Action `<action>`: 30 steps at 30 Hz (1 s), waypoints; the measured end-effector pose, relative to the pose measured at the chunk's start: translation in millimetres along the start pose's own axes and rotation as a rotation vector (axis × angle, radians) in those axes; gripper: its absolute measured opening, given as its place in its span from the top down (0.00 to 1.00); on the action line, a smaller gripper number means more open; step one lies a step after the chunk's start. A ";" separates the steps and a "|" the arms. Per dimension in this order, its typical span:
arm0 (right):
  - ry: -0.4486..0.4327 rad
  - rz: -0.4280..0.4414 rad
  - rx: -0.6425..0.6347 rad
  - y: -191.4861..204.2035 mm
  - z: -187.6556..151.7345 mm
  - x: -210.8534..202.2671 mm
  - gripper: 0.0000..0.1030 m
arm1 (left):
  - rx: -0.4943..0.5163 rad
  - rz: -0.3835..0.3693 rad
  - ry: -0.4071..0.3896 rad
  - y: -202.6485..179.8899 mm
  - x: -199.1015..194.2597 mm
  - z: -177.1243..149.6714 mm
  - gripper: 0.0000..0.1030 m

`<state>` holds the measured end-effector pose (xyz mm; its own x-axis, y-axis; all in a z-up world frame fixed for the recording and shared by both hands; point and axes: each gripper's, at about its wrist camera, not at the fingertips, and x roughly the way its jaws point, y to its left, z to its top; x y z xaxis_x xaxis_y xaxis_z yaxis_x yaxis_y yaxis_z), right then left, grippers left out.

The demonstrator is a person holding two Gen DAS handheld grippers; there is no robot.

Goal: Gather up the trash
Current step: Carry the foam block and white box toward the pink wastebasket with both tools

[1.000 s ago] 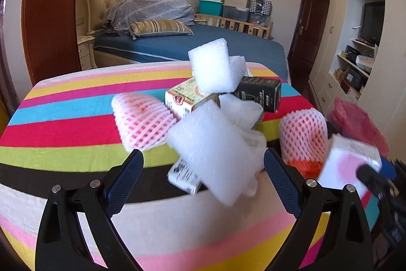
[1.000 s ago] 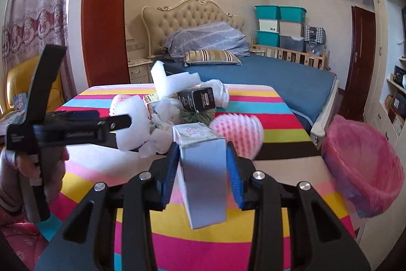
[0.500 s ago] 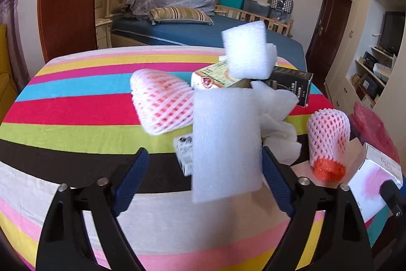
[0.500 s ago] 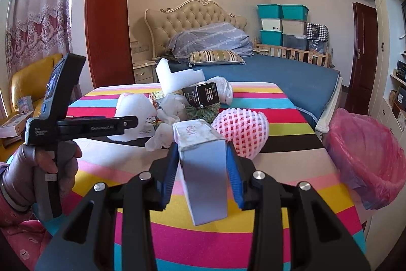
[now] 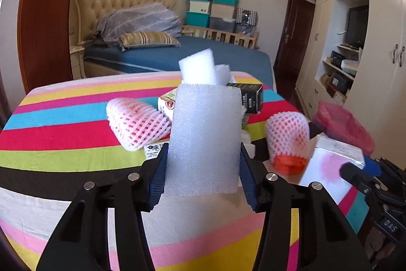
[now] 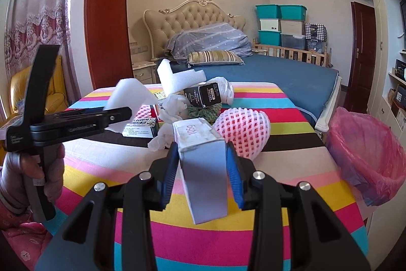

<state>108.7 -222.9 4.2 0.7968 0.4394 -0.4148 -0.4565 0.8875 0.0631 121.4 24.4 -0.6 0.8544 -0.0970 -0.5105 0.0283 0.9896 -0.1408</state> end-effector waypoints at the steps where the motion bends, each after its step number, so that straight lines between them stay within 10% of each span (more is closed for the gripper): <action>1: -0.006 0.000 0.007 -1.3 0.2 -1.7 0.65 | 0.005 -0.001 -0.006 -1.1 -3.7 -0.5 0.54; 30: -0.058 -0.040 0.094 -31.5 -4.0 -27.0 0.65 | 0.240 -0.005 0.001 -59.7 -16.1 -31.5 0.53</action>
<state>100.0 -263.3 9.7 0.8363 0.4084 -0.3658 -0.3870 0.9123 0.1337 89.6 -36.5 -10.7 0.8537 -0.1016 -0.5108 0.1546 0.9860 0.0622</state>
